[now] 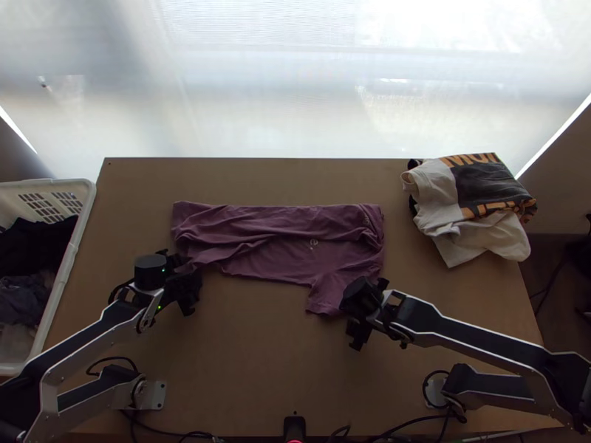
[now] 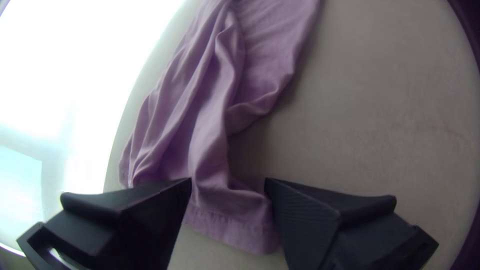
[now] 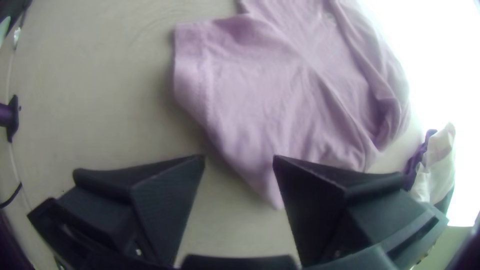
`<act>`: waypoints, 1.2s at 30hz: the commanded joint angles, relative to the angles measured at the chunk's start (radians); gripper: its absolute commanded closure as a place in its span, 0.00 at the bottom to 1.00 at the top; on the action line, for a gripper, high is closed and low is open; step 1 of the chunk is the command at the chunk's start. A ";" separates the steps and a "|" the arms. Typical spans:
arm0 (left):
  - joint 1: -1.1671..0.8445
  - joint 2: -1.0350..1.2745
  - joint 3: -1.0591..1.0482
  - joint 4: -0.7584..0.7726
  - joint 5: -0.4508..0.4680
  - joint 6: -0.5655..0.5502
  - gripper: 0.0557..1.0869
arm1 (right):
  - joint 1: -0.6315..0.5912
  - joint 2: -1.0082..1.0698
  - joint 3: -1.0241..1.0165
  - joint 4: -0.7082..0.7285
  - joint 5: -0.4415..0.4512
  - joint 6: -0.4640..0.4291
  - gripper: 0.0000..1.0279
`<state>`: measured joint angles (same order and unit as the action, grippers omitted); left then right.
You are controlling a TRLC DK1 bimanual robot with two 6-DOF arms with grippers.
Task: Fold the t-shirt
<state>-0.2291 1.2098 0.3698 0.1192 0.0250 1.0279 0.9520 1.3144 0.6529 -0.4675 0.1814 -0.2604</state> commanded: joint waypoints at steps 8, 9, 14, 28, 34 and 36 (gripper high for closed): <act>0.043 -0.024 0.043 -0.102 -0.008 -0.022 0.96 | 0.001 0.005 -0.025 0.055 -0.026 -0.039 0.97; 0.045 -0.036 0.049 -0.127 -0.008 -0.037 0.96 | -0.001 -0.001 -0.021 0.044 -0.054 -0.037 0.97; 0.085 -0.121 0.100 -0.273 0.009 -0.077 0.96 | -0.084 -0.043 0.044 -0.138 -0.280 -0.036 0.97; 0.353 -0.354 0.264 -0.872 0.197 0.026 0.96 | -0.283 -0.228 0.056 -0.441 -0.416 -0.138 0.97; 0.412 -0.383 0.336 -1.093 0.243 0.100 0.96 | -0.246 -0.299 0.057 -0.605 -0.474 -0.152 0.97; 0.409 -0.406 0.342 -1.153 0.248 0.107 0.96 | -0.248 -0.317 0.060 -0.639 -0.482 -0.160 0.97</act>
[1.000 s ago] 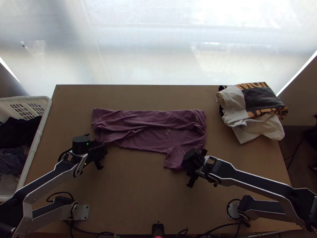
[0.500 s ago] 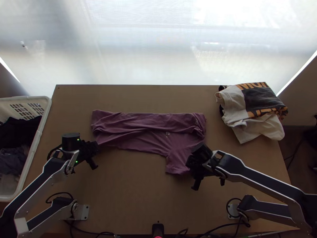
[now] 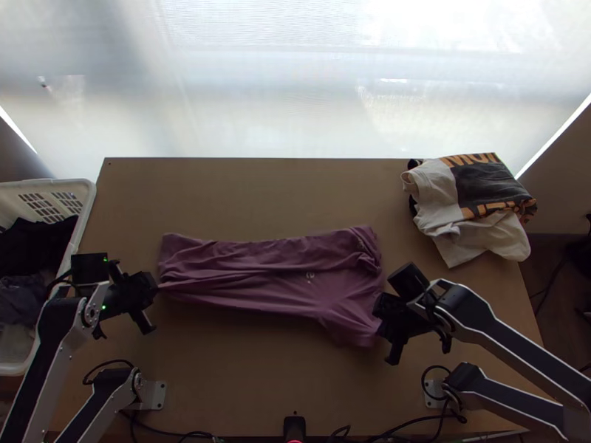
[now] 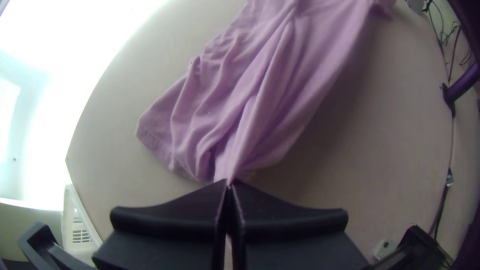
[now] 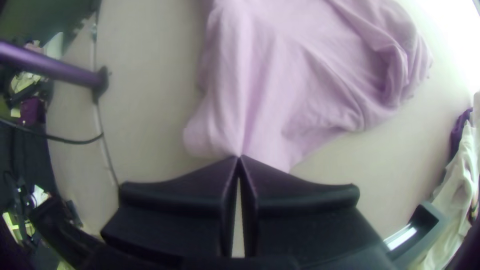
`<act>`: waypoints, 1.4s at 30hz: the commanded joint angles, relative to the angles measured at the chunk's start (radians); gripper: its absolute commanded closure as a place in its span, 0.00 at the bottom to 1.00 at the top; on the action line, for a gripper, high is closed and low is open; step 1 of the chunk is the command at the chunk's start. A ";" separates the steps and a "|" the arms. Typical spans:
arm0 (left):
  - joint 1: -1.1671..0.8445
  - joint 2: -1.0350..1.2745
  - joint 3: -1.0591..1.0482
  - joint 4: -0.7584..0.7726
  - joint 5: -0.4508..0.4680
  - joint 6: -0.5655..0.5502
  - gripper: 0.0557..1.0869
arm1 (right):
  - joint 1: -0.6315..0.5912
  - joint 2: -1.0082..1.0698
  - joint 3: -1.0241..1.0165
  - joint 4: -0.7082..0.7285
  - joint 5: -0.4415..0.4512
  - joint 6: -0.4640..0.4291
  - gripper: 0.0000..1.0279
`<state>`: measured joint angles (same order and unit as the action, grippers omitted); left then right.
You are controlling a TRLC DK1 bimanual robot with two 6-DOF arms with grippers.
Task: Fold the t-shirt
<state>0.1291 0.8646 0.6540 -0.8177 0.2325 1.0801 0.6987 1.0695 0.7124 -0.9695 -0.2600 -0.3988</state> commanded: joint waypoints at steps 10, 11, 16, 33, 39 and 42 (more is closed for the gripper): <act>-0.154 -0.088 -0.056 -0.104 0.021 -0.057 0.96 | -0.057 0.145 0.182 -0.044 -0.064 -0.020 0.97; -0.158 -0.065 -0.056 -0.070 0.013 -0.060 0.96 | -0.071 0.188 0.217 -0.044 -0.064 -0.021 0.97; -0.115 0.103 0.016 0.060 -0.007 -0.060 0.96 | -0.117 0.305 0.364 -0.026 -0.062 -0.017 0.97; 0.050 0.320 0.042 0.141 -0.027 0.066 0.96 | -0.251 0.561 0.541 0.097 -0.015 -0.021 0.97; 0.012 0.335 -0.013 0.184 -0.035 0.049 0.96 | -0.286 0.652 0.556 0.149 -0.007 -0.018 0.97; -0.008 0.376 -0.011 0.221 -0.047 0.024 0.96 | -0.288 0.692 0.556 0.181 0.010 -0.017 0.97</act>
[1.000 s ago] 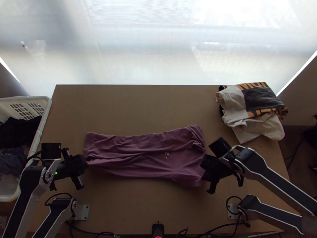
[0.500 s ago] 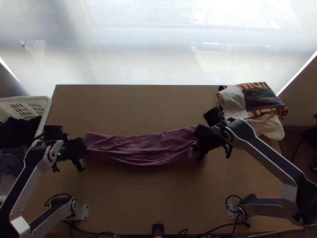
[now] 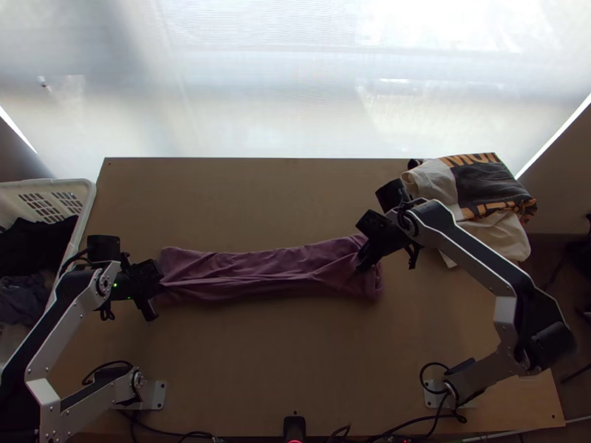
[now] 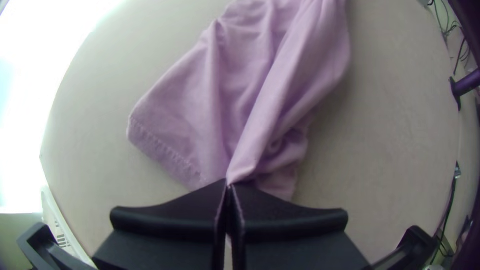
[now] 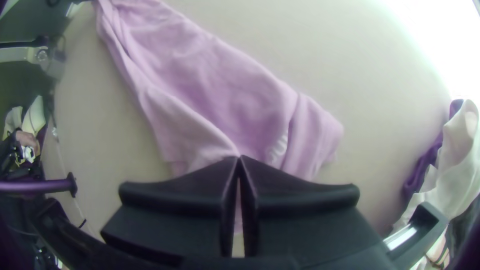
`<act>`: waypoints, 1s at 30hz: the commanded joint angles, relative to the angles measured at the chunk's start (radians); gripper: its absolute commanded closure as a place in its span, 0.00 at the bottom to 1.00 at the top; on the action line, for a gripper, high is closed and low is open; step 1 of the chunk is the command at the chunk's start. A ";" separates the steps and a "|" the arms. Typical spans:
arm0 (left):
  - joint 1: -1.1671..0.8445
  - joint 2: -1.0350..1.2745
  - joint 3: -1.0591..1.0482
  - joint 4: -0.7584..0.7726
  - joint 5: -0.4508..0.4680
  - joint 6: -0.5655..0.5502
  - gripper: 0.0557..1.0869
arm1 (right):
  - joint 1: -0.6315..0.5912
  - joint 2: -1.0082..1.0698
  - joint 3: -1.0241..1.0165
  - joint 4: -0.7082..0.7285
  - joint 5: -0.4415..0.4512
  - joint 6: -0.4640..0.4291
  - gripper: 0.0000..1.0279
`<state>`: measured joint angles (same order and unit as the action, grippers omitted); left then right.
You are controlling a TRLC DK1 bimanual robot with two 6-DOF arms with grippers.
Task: Fold the t-shirt
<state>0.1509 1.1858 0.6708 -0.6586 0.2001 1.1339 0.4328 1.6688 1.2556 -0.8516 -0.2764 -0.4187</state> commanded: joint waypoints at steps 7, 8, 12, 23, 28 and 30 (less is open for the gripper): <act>-0.043 0.103 0.004 0.091 -0.037 -0.122 0.69 | -0.014 0.129 0.001 0.066 0.031 0.003 0.85; -0.043 0.103 0.015 0.091 -0.042 -0.145 0.36 | -0.016 0.126 -0.001 0.062 0.031 0.006 0.76; -0.040 0.077 0.056 0.086 -0.045 -0.204 0.04 | -0.020 0.109 -0.012 0.043 0.031 0.012 0.44; 0.079 -0.132 0.170 0.005 -0.037 -0.192 0.04 | -0.062 -0.027 -0.009 -0.041 0.031 0.023 0.05; 0.076 -0.262 0.101 0.037 -0.027 -0.175 0.04 | -0.069 -0.101 -0.015 -0.069 0.031 0.023 0.05; 0.072 -0.334 0.032 0.117 -0.031 -0.146 0.04 | -0.072 -0.112 -0.009 -0.078 0.032 0.023 0.05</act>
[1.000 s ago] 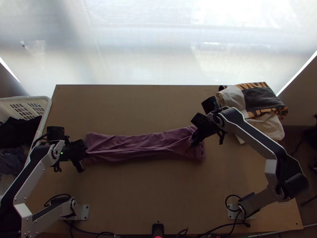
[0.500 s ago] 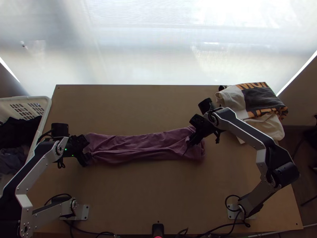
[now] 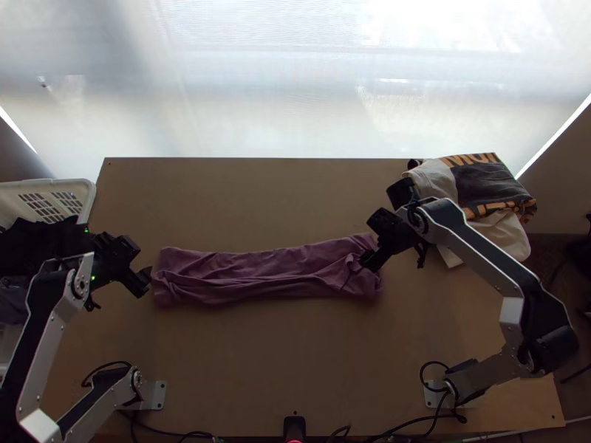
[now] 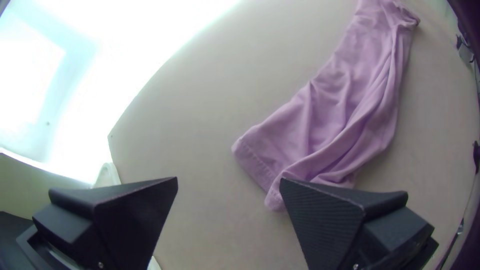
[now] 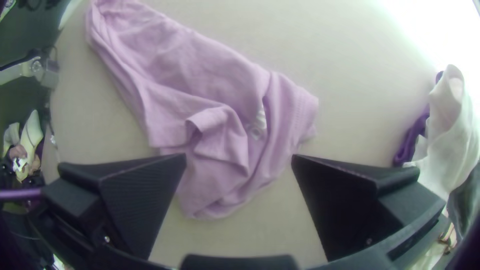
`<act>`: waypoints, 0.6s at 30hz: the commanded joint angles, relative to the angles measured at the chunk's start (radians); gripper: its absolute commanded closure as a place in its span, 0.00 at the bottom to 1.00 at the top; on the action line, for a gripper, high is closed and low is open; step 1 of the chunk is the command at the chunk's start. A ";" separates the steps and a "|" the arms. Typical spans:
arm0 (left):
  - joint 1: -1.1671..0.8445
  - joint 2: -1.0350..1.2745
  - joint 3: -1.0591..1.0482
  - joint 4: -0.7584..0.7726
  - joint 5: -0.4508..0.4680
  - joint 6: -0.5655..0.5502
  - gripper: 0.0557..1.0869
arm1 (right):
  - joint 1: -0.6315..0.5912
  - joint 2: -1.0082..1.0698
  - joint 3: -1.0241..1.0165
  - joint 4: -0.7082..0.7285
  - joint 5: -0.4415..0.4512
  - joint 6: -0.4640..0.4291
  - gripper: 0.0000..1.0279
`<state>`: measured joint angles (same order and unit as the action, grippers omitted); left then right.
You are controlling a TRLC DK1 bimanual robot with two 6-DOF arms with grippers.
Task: Fold the t-shirt
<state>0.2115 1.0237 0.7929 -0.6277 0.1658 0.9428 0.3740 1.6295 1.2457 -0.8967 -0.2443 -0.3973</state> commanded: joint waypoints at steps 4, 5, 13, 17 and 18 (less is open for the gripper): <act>-0.161 -0.432 -0.198 0.068 -0.038 0.062 0.04 | 0.017 -0.114 0.006 -0.034 0.056 0.012 0.05; -0.222 -0.510 -0.233 0.065 -0.066 0.085 0.05 | 0.039 -0.123 0.001 -0.034 0.092 0.011 0.05; -0.284 -0.800 -0.342 -0.090 -0.126 0.192 0.05 | 0.353 -0.135 -0.075 0.045 0.312 -0.029 0.05; -0.385 -0.864 -0.393 -0.150 -0.126 0.197 0.05 | 0.424 -0.132 -0.084 0.065 0.359 -0.028 0.05; -0.405 -0.864 -0.405 -0.164 -0.126 0.215 0.05 | 0.428 -0.132 -0.086 0.071 0.362 -0.021 0.05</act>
<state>-0.0853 0.2939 0.4679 -0.7036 0.0471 1.1133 0.6685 1.5013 1.1831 -0.8639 0.0307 -0.4171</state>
